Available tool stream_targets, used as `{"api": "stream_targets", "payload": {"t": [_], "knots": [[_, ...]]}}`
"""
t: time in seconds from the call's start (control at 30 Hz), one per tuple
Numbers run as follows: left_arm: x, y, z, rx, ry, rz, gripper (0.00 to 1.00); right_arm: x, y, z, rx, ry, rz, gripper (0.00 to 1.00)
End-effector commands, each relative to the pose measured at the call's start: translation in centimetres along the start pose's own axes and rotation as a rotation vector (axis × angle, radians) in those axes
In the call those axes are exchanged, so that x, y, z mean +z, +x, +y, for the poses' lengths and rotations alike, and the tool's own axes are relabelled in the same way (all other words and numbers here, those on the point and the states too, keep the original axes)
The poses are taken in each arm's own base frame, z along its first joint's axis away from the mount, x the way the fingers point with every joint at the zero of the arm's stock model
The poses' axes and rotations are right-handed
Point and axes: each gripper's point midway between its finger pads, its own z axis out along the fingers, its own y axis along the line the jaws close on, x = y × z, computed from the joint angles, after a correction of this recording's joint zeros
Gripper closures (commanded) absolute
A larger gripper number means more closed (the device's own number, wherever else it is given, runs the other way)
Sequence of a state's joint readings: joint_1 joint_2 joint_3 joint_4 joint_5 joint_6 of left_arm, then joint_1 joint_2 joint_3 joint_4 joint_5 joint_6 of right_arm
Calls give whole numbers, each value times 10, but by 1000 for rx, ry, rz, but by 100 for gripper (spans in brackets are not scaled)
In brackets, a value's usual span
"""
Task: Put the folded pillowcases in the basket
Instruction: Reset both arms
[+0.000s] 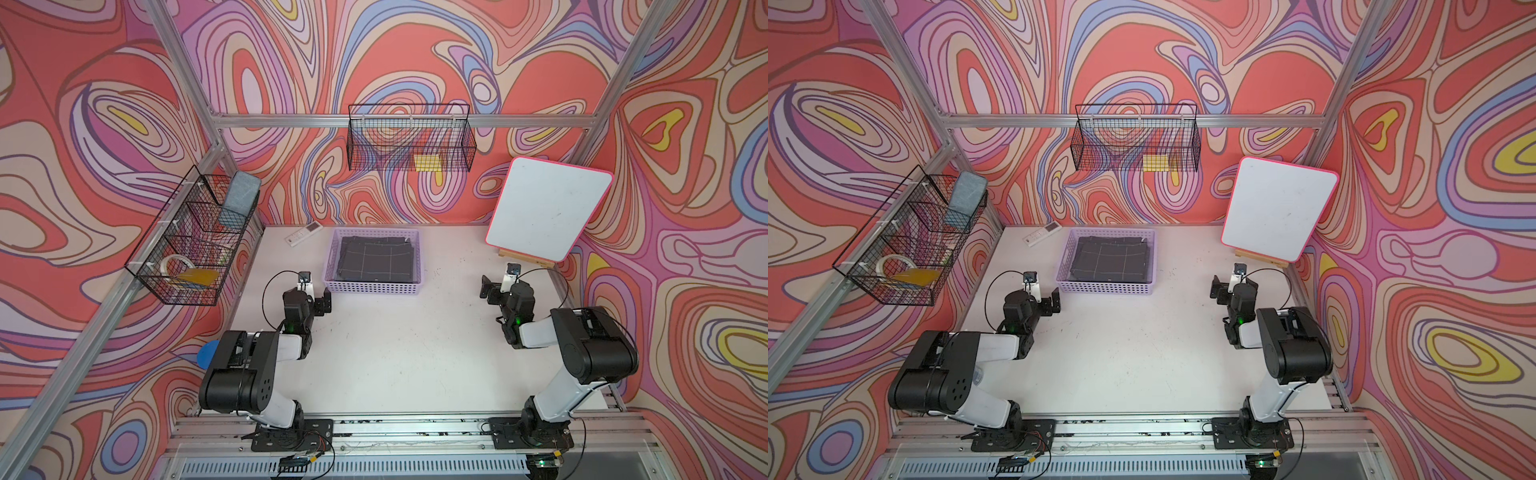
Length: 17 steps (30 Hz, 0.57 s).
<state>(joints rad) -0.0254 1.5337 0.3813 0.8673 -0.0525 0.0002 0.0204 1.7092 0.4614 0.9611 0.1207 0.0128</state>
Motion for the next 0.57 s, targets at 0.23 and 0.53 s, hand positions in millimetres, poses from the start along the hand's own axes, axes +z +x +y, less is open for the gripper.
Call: {"api": "stream_targets", "payload": {"t": [0.23,0.53], "knots": [[0,1,2,-7,-7,1,1,-1,-6,0,8,-4,-19,2],[-1,0,0,-7,5,-4,1,-1,-6,0,11,-5,-19,2]]}}
